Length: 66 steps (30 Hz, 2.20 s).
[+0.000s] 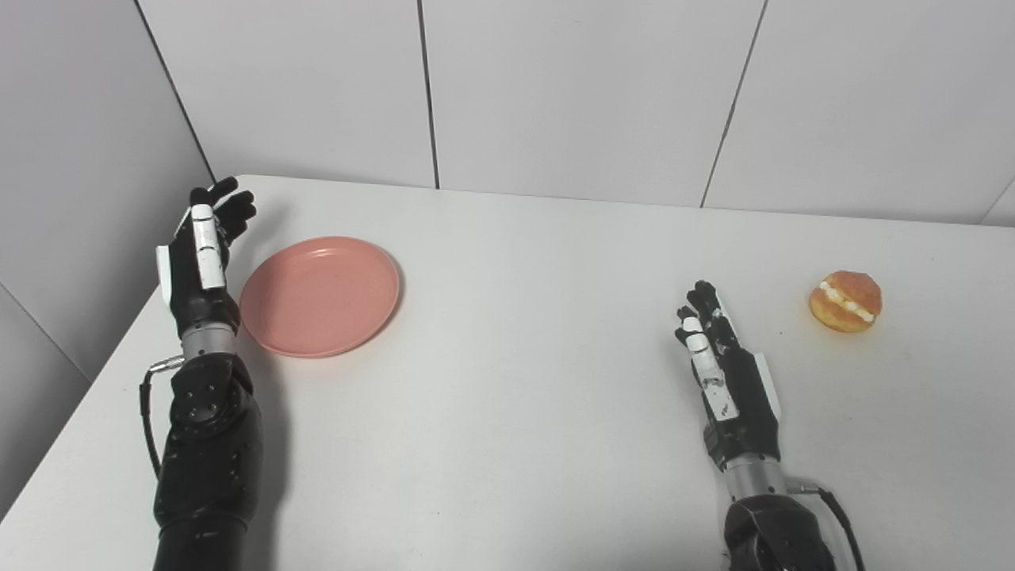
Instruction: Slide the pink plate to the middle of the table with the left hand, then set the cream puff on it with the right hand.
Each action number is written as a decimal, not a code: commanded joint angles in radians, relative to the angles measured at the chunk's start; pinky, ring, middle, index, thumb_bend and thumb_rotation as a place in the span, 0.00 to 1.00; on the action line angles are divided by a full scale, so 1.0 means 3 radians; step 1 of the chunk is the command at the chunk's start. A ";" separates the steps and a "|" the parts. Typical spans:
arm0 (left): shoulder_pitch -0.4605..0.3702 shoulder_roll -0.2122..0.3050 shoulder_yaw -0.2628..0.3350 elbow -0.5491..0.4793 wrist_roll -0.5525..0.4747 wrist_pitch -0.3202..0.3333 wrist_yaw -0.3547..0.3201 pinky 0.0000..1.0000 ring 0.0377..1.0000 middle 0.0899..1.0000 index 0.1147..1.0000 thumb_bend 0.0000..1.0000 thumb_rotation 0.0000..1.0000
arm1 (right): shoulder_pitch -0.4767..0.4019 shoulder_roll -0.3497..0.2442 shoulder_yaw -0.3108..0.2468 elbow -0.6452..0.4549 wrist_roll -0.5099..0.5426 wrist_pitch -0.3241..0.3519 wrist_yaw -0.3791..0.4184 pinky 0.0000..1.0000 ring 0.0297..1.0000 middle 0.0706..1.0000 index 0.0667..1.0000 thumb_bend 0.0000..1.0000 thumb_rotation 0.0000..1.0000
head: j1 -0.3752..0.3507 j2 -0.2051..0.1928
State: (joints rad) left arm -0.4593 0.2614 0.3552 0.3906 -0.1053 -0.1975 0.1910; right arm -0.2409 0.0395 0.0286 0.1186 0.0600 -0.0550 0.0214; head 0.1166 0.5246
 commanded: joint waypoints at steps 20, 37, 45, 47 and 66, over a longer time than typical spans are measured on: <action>-0.0149 0.0260 -0.0058 0.0367 -0.0079 0.0052 -0.0064 0.74 0.74 0.71 0.68 0.62 1.00 | 0.0030 -0.0028 -0.0017 -0.0018 0.0026 -0.0186 0.0052 0.95 0.95 0.96 0.96 0.49 0.75 | -0.0002 0.0029; -0.0045 0.0124 -0.0251 0.0195 -0.0187 0.0410 -0.0332 0.75 0.77 0.74 0.71 0.60 1.00 | 0.0026 -0.0028 -0.0017 -0.0053 0.0024 -0.0143 0.0046 0.95 0.95 0.96 0.95 0.50 0.74 | 0.0001 0.0055; -0.0030 0.0039 -0.0280 0.0125 -0.0263 0.0576 -0.0398 0.80 0.81 0.78 0.76 0.58 1.00 | 0.0019 -0.0041 -0.0017 -0.0056 0.0033 -0.0138 0.0061 0.96 0.96 0.97 0.96 0.49 0.76 | -0.0002 0.0048; -0.0025 0.0021 -0.0292 0.0097 -0.0275 0.0606 -0.0423 0.81 0.81 0.78 0.76 0.58 1.00 | 0.0016 -0.0047 -0.0013 -0.0045 0.0024 -0.0155 0.0061 0.96 0.96 0.97 0.96 0.49 0.77 | -0.0007 0.0034; 0.0123 -0.0384 -0.0361 -0.0484 -0.0613 0.1089 -0.0527 0.81 0.81 0.78 0.75 0.57 1.00 | 0.0038 0.0099 -0.0007 -0.0058 -0.0019 -0.0147 -0.0060 0.94 0.94 0.95 0.94 0.51 0.69 | -0.0344 -0.0016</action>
State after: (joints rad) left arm -0.4154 0.1567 0.2483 0.2779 -0.2612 0.1012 0.0507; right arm -0.2380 0.0524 0.0235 0.1145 0.0505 -0.0776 0.0030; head 0.0123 0.5185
